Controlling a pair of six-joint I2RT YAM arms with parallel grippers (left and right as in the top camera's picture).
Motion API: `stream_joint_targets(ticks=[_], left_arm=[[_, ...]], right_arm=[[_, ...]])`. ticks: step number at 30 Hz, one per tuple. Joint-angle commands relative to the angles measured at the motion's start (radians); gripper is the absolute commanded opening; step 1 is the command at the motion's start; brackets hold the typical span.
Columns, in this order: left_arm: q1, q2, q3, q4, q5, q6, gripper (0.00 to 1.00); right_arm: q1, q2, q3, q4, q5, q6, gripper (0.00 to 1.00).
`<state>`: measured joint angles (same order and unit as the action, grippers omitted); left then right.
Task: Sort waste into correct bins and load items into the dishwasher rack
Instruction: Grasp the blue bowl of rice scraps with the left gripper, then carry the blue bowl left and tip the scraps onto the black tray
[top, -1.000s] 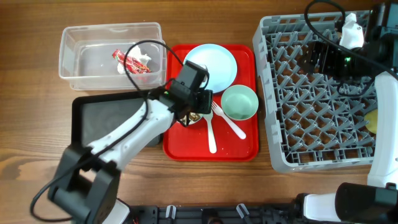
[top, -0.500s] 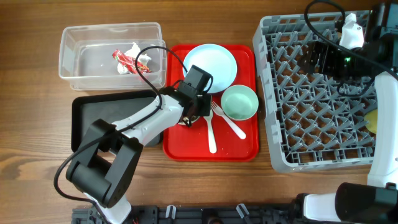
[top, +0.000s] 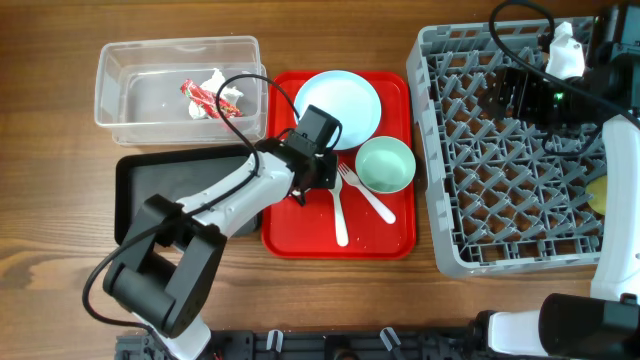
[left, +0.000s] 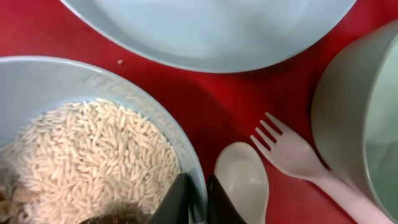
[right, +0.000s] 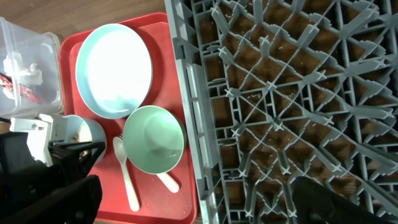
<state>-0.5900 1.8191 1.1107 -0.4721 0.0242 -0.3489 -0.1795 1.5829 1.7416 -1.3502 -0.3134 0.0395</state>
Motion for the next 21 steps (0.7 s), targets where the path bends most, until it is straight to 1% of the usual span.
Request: stream_joint_targets(ticks=[1,6,15,19,21], left_arm=[[-0.004,-0.036,-0.009,-0.027,0.008,-0.003,0.04],[-0.004,-0.111,-0.009,-0.049,0.008,-0.003,0.04],[0.01,-0.3,-0.009,-0.132,0.008,-0.002,0.04],[0.064,-0.393,-0.009,-0.204,0.012,-0.003,0.04],[0.129,-0.43,-0.009,-0.247,0.071,-0.003,0.04]], right_arm=[[0.003,0.004,-0.002,-0.007,0.009,-0.014,1.0],[0.003,0.004,-0.002,-0.008,0.009,-0.014,1.0],[0.003,0.004,-0.002,-0.009,0.009,-0.014,1.0],[0.003,0.004,-0.002,-0.008,0.01,-0.014,1.0],[0.003,0.004,-0.002,-0.009,0.01,-0.016,1.0]])
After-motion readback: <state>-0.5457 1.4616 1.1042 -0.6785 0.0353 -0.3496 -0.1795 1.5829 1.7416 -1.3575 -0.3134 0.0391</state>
